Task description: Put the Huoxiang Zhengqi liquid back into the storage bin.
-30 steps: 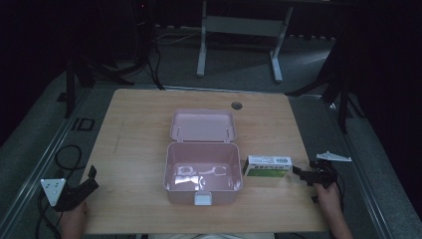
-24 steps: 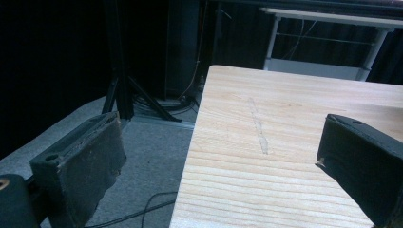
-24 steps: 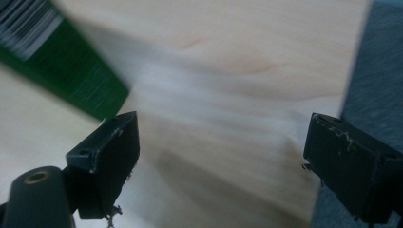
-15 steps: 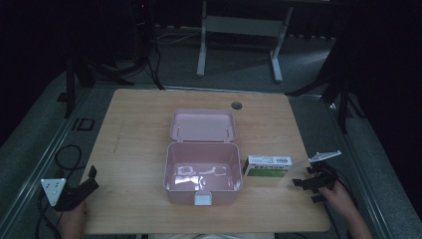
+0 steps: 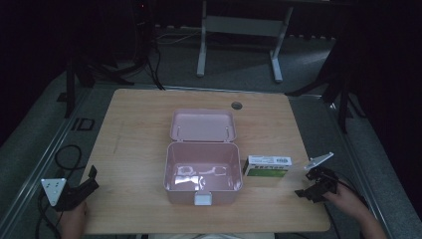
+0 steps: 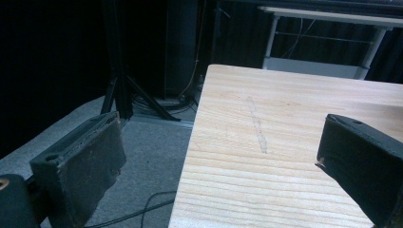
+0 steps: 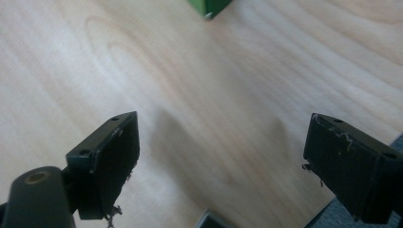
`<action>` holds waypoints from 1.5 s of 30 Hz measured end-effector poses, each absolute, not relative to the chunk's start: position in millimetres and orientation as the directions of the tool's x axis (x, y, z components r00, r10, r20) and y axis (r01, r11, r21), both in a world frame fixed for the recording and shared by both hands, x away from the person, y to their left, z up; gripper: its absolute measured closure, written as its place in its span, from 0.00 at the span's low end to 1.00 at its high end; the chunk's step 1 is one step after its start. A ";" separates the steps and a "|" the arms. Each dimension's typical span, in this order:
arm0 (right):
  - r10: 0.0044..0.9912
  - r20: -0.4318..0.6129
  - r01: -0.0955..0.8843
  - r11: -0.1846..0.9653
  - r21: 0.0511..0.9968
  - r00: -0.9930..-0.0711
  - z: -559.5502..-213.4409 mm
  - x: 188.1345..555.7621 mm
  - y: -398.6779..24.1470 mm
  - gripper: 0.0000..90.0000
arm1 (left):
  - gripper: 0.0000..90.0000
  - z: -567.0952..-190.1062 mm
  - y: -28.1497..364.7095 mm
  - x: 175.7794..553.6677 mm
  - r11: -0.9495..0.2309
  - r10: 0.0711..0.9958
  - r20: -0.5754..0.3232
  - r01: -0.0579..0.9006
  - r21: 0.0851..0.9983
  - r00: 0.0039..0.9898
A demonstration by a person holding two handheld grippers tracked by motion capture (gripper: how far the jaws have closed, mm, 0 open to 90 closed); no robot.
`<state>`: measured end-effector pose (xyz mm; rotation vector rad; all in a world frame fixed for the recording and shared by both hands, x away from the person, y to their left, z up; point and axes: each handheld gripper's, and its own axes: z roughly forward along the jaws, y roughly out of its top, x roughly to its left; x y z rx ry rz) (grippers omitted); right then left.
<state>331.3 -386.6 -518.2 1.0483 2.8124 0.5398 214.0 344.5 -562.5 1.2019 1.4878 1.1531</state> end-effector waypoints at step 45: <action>0.228 0.064 0.231 0.972 0.041 -0.972 -486.5 302.1 -298.9 0.15 | 0.02 -562.6 344.9 215.2 0.098 0.989 -0.075 0.185 0.978 -0.130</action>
